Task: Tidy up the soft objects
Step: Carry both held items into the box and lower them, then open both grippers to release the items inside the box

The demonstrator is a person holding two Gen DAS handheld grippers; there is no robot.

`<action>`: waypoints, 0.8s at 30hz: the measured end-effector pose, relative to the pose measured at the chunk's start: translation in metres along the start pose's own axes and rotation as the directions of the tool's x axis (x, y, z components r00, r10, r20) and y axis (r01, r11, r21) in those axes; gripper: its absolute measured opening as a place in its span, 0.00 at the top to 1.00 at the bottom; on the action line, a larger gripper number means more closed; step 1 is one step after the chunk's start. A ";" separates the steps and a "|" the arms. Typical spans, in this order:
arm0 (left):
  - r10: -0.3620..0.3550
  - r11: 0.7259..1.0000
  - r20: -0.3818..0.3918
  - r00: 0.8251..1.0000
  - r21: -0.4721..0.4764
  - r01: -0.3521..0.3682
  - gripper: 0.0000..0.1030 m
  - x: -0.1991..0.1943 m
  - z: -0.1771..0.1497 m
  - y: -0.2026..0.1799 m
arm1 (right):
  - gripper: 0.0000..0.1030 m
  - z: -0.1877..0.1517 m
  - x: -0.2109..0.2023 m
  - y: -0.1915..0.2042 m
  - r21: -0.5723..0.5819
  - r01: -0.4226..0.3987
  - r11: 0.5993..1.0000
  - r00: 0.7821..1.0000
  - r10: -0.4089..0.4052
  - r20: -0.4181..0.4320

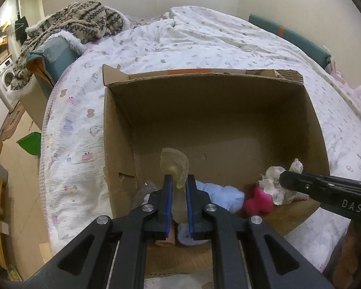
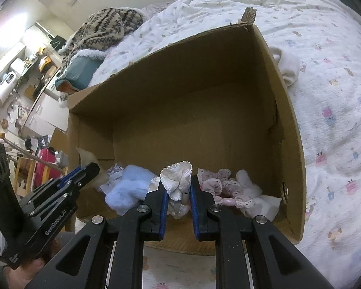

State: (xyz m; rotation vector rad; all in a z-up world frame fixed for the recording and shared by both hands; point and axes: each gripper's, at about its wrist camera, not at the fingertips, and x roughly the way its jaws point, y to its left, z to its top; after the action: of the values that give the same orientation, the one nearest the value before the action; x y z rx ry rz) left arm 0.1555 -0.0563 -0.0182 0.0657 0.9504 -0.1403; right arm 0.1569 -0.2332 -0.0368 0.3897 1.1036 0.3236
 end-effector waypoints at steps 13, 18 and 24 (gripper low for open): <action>-0.017 1.000 0.020 1.000 0.014 0.016 0.83 -0.006 0.001 -0.007 | 0.82 0.001 0.005 0.003 -0.010 0.019 1.000 1.000 -0.019 0.000; -0.021 1.000 0.015 1.000 0.001 0.021 0.81 -0.007 0.001 -0.005 | 0.82 0.001 0.003 0.002 -0.012 0.020 1.000 1.000 -0.019 0.011; -0.014 1.000 0.044 0.999 -0.023 0.015 0.48 -0.016 0.001 -0.002 | 0.81 0.002 0.002 0.003 -0.014 0.023 1.000 0.999 -0.023 0.024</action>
State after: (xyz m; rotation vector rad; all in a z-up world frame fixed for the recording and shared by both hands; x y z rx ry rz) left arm 0.1467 -0.0567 -0.0050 0.0347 0.9088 -0.1433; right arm 0.1596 -0.2305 -0.0361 0.3670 1.0815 0.3061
